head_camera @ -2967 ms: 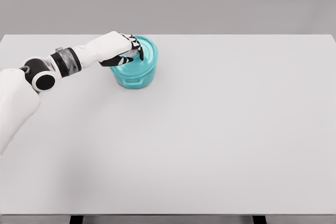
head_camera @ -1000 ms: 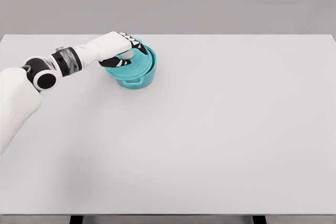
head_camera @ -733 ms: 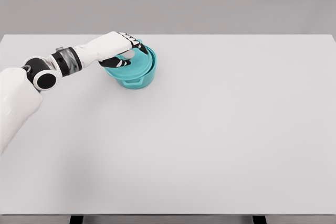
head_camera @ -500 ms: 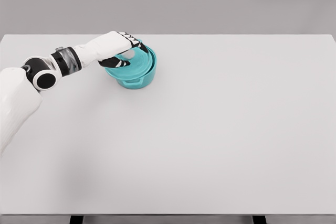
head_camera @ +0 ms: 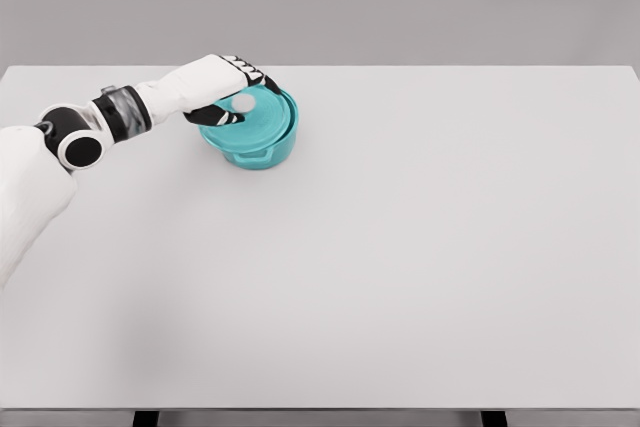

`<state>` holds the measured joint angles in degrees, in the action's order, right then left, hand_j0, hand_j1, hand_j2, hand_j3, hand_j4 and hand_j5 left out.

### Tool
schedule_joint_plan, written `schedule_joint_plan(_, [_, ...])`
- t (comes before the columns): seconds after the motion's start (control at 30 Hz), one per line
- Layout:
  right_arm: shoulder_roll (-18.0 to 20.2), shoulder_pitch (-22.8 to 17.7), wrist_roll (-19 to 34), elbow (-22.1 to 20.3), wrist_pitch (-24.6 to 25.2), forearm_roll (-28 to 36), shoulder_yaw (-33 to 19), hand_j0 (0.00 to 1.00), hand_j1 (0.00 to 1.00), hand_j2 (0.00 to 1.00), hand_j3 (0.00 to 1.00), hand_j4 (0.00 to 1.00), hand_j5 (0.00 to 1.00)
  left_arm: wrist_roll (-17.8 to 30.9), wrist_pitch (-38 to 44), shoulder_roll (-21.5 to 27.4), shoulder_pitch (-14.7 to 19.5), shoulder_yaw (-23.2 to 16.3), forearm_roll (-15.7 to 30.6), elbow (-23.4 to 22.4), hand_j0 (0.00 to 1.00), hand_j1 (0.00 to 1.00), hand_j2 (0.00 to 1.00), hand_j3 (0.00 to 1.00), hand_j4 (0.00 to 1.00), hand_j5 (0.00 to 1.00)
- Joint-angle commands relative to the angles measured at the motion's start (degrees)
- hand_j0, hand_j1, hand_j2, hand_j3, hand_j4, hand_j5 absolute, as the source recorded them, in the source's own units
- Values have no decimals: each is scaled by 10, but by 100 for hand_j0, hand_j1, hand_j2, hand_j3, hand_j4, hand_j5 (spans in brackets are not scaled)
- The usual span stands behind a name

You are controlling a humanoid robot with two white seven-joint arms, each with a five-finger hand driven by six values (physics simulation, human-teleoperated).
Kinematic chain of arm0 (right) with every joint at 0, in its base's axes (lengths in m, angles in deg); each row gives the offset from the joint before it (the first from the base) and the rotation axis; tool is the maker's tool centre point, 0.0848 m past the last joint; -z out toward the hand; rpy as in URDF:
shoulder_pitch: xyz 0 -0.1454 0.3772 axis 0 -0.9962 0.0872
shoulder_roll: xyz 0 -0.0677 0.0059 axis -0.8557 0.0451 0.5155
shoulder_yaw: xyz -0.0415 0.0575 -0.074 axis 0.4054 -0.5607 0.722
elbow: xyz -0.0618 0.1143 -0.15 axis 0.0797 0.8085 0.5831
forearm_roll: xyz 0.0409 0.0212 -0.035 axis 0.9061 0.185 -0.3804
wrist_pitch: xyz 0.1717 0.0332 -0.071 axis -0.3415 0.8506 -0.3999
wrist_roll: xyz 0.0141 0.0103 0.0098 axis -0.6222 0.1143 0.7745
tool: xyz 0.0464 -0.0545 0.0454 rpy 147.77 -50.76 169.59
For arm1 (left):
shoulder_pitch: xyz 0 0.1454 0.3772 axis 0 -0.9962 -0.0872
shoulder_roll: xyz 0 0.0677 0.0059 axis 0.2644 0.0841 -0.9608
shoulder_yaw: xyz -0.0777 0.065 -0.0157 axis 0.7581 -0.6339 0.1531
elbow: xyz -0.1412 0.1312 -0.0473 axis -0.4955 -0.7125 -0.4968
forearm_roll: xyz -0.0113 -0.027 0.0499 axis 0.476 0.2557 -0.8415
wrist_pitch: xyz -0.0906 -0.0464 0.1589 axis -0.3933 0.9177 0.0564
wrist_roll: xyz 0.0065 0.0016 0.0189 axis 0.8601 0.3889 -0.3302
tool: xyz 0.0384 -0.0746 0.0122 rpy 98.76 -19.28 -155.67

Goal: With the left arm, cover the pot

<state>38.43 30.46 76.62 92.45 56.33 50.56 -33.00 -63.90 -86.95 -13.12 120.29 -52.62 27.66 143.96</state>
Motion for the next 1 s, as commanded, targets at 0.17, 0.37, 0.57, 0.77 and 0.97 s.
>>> schedule_joint_plan(0.17, [0, 0, 0, 0, 0, 0, 0, 100, 100, 100, 100, 100, 100, 0, 1, 3, 0, 3, 4, 0, 74, 74, 74, 74, 74, 74])
schedule_joint_plan(0.37, [0, 0, 0, 0, 0, 0, 0, 100, 100, 100, 100, 100, 100, 0, 1, 10, -1, 4, 4, 0, 74, 74, 74, 74, 74, 74])
schedule_joint_plan(0.57, [0, 0, 0, 1, 0, 0, 0, 100, 100, 100, 100, 100, 100, 0, 1, 34, -2, 6, 6, 38, 74, 74, 74, 74, 74, 74])
schedule_joint_plan(0.77, [0, 0, 0, 0, 0, 0, 0, 100, 100, 100, 100, 100, 100, 0, 1, 98, -5, 5, 38, 106, 75, 75, 75, 75, 75, 75])
schedule_joint_plan(0.97, [0, 0, 0, 0, 0, 0, 0, 100, 100, 100, 100, 100, 100, 3, 1, 241, -56, 17, 100, 186, 84, 84, 84, 84, 84, 84])
